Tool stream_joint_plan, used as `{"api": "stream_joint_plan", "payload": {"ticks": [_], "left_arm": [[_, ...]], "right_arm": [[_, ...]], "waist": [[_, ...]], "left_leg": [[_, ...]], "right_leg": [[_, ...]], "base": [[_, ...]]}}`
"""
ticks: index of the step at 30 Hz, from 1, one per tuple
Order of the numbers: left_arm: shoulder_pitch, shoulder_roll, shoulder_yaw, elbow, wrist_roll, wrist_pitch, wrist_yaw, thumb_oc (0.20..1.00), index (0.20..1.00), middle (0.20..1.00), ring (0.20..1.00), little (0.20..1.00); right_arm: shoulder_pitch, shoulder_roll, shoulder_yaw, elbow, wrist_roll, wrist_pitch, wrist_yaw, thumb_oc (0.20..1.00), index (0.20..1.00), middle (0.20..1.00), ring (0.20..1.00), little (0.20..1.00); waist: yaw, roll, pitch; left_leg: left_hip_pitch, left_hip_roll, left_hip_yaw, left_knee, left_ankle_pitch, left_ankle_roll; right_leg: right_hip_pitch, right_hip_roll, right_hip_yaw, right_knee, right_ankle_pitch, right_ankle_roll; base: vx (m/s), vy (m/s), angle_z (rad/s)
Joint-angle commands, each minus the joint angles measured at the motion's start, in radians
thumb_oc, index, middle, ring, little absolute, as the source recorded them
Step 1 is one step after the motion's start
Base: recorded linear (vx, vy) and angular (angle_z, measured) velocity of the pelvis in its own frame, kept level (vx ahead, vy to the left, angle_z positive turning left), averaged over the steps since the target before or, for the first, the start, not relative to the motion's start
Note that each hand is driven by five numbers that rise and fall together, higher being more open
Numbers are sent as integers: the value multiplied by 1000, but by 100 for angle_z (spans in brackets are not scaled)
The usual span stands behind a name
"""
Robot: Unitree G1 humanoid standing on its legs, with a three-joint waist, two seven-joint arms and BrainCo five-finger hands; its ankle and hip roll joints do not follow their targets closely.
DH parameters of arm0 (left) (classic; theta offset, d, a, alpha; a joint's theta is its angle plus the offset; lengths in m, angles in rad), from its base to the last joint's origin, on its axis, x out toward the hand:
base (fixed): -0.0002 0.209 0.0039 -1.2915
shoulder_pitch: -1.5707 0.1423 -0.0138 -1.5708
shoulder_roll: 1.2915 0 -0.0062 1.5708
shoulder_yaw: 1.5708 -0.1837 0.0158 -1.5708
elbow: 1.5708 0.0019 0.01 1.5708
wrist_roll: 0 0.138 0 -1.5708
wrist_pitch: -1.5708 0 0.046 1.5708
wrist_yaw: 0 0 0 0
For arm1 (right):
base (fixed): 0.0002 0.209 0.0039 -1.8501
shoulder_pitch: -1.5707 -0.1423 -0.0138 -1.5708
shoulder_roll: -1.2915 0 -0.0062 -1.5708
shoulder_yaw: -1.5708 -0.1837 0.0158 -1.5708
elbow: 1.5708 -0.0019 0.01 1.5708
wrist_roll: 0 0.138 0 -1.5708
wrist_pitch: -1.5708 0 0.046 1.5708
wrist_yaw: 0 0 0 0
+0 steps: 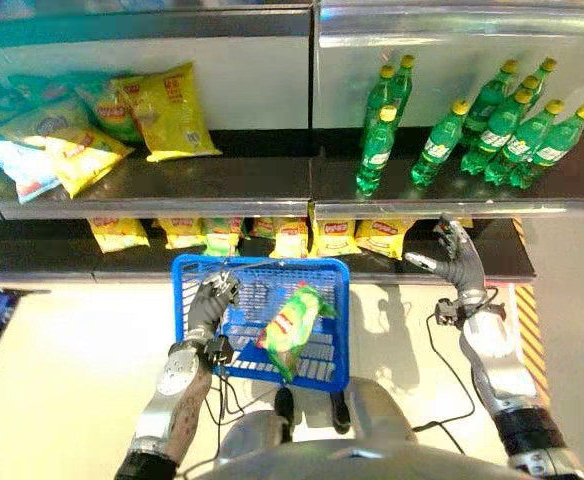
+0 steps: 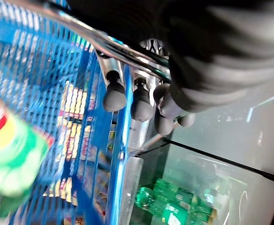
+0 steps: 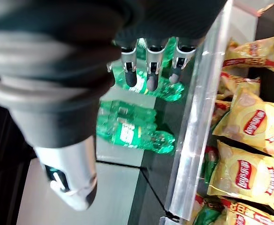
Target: Pick up the snacks into the basket
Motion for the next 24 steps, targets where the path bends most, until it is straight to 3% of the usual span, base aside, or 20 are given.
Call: {"api": "stream_joint_plan", "payload": {"ticks": [1, 2, 8, 12, 19, 24], "left_arm": [[-43, 16, 32, -177, 2, -129, -5, 200, 200, 200, 200, 200], [-45, 16, 34, -182, -3, -130, -5, 200, 200, 200, 200, 200], [-46, 5, 6, -211, -1, -133, -5, 200, 200, 200, 200, 200], [-73, 13, -16, -226, 6, -150, 24, 200, 200, 200, 200, 200], [-101, 36, -57, -250, 17, -162, 48, 200, 200, 200, 200, 200], [-108, 49, -62, -256, 10, -168, 58, 200, 200, 200, 200, 200]], "right_arm": [[-79, -24, -29, -64, 27, -54, -30, 1000, 1000, 1000, 1000, 1000], [-94, -28, -20, -72, 29, -52, -31, 1000, 1000, 1000, 1000, 1000], [-157, -57, -18, -52, 58, -50, -60, 1000, 1000, 1000, 1000, 1000], [-240, -81, -16, -23, 25, -53, -138, 1000, 1000, 1000, 1000, 1000], [-352, -101, -36, 80, 49, -43, -250, 1000, 1000, 1000, 1000, 1000], [-420, -132, -37, 161, 106, -49, -280, 1000, 1000, 1000, 1000, 1000]], "waist": [[15, 14, 17], [39, 6, 27], [41, 28, 65], [42, 43, 117], [47, 45, 168], [54, 39, 183]], "left_leg": [[14, -23, -70, -11, -35, -17], [-4, -26, -66, 8, -40, -25], [-81, -20, -83, 19, -13, -35], [-141, -9, -99, 35, 3, -45], [-164, -11, -101, 28, 22, -49], [-167, -14, -98, 13, 31, -53]], "right_leg": [[38, 9, 51, -123, 59, 58], [42, -11, 10, -136, 68, 50], [-14, 4, -24, -119, 83, 31], [-77, 10, -53, -74, 74, 19], [-100, 1, -66, -67, 76, 23], [-96, -4, -67, -83, 84, 27]], "base": [[-1, -198, 27], [-19, -142, 44], [-104, -116, 32], [-90, -40, 9], [-38, 12, 6], [-9, 26, 8]]}}
